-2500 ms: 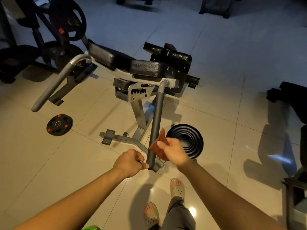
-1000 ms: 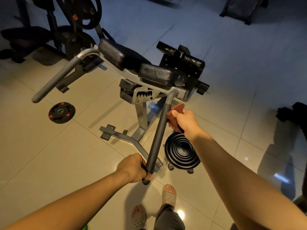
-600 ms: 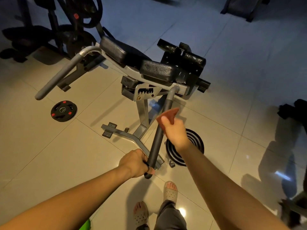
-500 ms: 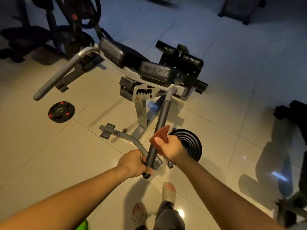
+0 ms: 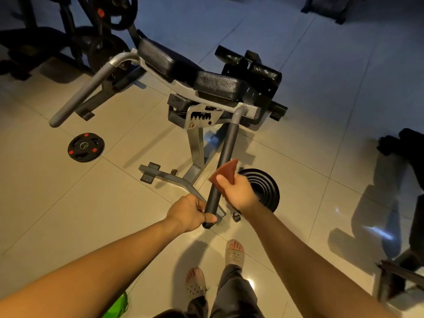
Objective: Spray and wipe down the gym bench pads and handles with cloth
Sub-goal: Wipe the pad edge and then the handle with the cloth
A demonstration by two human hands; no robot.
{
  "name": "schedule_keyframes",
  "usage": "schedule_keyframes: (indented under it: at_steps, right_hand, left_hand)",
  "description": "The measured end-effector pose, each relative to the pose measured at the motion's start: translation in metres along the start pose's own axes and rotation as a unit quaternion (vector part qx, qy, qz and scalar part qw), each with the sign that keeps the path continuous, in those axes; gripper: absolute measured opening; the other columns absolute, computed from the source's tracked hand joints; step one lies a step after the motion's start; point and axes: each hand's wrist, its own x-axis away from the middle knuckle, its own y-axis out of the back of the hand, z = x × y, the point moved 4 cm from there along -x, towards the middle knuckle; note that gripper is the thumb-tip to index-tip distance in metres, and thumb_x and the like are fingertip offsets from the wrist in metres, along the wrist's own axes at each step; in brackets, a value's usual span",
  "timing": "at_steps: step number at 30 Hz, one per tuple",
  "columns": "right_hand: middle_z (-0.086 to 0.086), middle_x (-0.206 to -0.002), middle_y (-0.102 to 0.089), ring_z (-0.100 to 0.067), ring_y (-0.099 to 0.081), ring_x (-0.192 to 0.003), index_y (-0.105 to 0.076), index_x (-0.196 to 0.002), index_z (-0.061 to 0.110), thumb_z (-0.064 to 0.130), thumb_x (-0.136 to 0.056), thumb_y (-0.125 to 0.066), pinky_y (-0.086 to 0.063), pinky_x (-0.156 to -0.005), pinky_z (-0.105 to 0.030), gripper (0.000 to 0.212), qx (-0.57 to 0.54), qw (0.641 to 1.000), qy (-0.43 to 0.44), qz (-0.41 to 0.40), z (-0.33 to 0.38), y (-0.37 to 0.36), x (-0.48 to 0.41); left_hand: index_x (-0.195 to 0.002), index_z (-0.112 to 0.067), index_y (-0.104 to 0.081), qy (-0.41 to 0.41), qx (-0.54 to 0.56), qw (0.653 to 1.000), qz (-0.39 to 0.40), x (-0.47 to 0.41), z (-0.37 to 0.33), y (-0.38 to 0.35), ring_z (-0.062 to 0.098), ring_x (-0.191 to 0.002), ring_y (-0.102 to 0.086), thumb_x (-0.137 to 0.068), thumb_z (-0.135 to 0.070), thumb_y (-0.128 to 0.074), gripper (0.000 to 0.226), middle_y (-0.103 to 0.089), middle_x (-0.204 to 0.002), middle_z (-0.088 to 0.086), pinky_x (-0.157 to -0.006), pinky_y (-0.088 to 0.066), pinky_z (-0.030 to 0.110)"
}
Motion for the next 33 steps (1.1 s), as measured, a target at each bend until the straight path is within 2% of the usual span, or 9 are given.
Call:
schedule_keyframes:
  at_steps: [2,5,10,15,19,24,28,30,33]
  right_hand:
    - [0.000,-0.076,-0.064,-0.015,-0.061,-0.070,-0.064,-0.098,0.012,0.034,-0.101,-0.061,-0.049,-0.066,-0.029,0.022,0.064,0.997,-0.010,0.036,-0.011,-0.005,0.012]
    - [-0.005,-0.079,-0.067,-0.015,-0.061,-0.067,-0.066,-0.099,0.008,0.030,-0.104,-0.056,-0.049,-0.058,-0.021,0.024,0.080,0.994,-0.013,0.080,-0.004,0.003,0.016]
    - [0.005,-0.101,-0.063,-0.009,-0.061,-0.090,-0.052,-0.119,0.024,0.032,-0.107,-0.050,-0.047,-0.068,-0.020,0.015,-0.081,0.996,0.001,-0.020,0.033,0.018,-0.003]
    - [0.002,-0.081,-0.062,-0.013,-0.058,-0.072,-0.062,-0.114,0.016,0.036,-0.105,-0.052,-0.045,-0.064,-0.026,0.024,-0.036,0.999,0.008,-0.012,0.006,-0.014,0.006]
    - [0.006,-0.077,-0.060,-0.007,-0.057,-0.068,-0.060,-0.101,0.021,0.033,-0.104,-0.056,-0.044,-0.059,-0.021,0.013,0.044,0.999,0.000,0.019,-0.023,-0.029,0.027]
    - [-0.004,-0.093,-0.070,-0.021,-0.067,-0.090,-0.065,-0.118,0.009,0.033,-0.102,-0.059,-0.056,-0.084,-0.037,0.029,0.065,0.997,-0.008,0.045,-0.045,-0.041,0.049]
    - [-0.011,-0.095,-0.076,-0.023,-0.074,-0.086,-0.065,-0.117,0.004,0.028,-0.100,-0.062,-0.061,-0.078,-0.033,0.029,0.072,0.984,-0.053,0.152,-0.057,-0.031,0.055]
    - [-0.011,-0.090,-0.077,-0.024,-0.074,-0.081,-0.067,-0.114,0.004,0.030,-0.102,-0.060,-0.062,-0.078,-0.039,0.030,0.023,0.990,-0.067,0.119,-0.056,-0.020,0.047]
    - [-0.005,-0.089,-0.076,-0.017,-0.071,-0.079,-0.066,-0.118,0.007,0.040,-0.104,-0.055,-0.056,-0.071,-0.032,0.038,-0.157,0.977,-0.125,0.068,-0.047,-0.021,0.039]
  left_hand:
    - [-0.090,-0.027,-0.077,-0.008,0.003,1.000,-0.011,0.003,0.001,-0.002,0.012,-0.078,-0.065,-0.070,-0.058,-0.086,0.038,-0.072,-0.082,-0.007,-0.072,-0.055,0.033]
    - [-0.087,-0.026,-0.079,-0.027,0.002,0.999,-0.035,0.013,0.002,-0.006,0.012,-0.072,-0.063,-0.079,-0.056,-0.081,0.031,-0.071,-0.080,-0.005,-0.066,-0.049,0.030]
    - [-0.083,-0.024,-0.080,-0.011,0.049,0.998,-0.037,0.015,0.005,-0.008,0.009,-0.058,-0.057,-0.081,-0.052,-0.081,0.028,-0.067,-0.067,-0.007,-0.056,-0.040,0.026]
    - [-0.083,-0.010,-0.079,-0.002,0.139,0.990,-0.029,0.015,0.017,-0.013,0.009,-0.053,-0.051,-0.080,-0.047,-0.084,0.038,-0.065,-0.062,-0.005,-0.058,-0.041,0.025]
    - [-0.083,0.004,-0.072,0.010,0.185,0.983,-0.007,0.018,0.022,-0.016,0.015,-0.059,-0.047,-0.080,-0.033,-0.086,0.040,-0.055,-0.063,0.002,-0.062,-0.042,0.028]
    - [-0.078,-0.006,-0.062,0.028,0.247,0.968,0.045,0.033,0.030,-0.019,0.019,-0.078,-0.060,-0.082,0.007,-0.068,0.015,-0.063,-0.080,0.004,-0.073,-0.053,0.034]
    - [-0.107,-0.011,-0.074,0.069,0.337,0.934,0.095,0.046,0.036,-0.010,0.019,-0.101,-0.070,-0.083,0.011,-0.059,0.036,-0.076,-0.106,0.008,-0.086,-0.059,0.038]
    - [-0.108,-0.009,-0.074,0.072,0.340,0.933,0.088,0.047,0.036,-0.004,0.019,-0.099,-0.071,-0.083,0.012,-0.058,0.036,-0.076,-0.105,0.008,-0.091,-0.058,0.042]
    - [-0.107,-0.004,-0.074,0.070,0.355,0.929,0.083,0.048,0.028,0.002,0.018,-0.089,-0.070,-0.083,0.011,-0.058,0.033,-0.076,-0.097,0.010,-0.094,-0.057,0.044]
